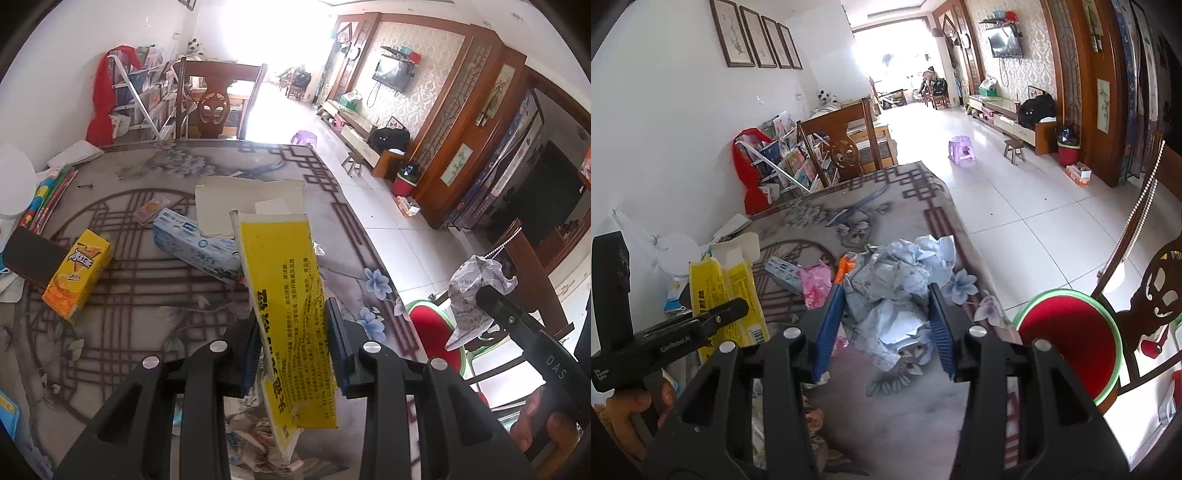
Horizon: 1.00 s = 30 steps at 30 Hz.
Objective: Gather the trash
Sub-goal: 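Lift the held yellow strip and crumpled paper off the table, then carry both items over the red bucket and open both tools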
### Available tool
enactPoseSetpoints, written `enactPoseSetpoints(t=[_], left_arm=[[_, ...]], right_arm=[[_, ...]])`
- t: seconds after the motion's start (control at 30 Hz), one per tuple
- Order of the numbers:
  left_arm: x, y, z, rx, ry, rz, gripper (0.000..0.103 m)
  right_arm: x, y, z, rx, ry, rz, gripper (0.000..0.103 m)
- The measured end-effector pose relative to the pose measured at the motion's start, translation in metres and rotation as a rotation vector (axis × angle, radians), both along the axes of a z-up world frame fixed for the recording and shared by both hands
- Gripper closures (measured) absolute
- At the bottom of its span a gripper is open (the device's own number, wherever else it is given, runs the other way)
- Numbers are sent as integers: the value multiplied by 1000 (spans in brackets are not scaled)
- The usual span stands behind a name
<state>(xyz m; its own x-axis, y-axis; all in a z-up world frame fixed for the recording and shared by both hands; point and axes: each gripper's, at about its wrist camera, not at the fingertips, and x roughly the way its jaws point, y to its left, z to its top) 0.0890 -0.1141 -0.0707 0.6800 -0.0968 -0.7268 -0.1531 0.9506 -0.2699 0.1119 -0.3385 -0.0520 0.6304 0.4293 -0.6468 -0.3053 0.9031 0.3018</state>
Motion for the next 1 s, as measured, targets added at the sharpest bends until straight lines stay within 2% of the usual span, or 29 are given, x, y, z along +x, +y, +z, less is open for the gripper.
enactPoseSetpoints(t=[0.6,1.0], left_arm=[[25,-53,4,24,5,-49,73],[58,-116,1,27,21,-176,73]], right_arm=[[20,-63,-14,8,37,-83,58],[26,-123,-34,6,80,-202,58]])
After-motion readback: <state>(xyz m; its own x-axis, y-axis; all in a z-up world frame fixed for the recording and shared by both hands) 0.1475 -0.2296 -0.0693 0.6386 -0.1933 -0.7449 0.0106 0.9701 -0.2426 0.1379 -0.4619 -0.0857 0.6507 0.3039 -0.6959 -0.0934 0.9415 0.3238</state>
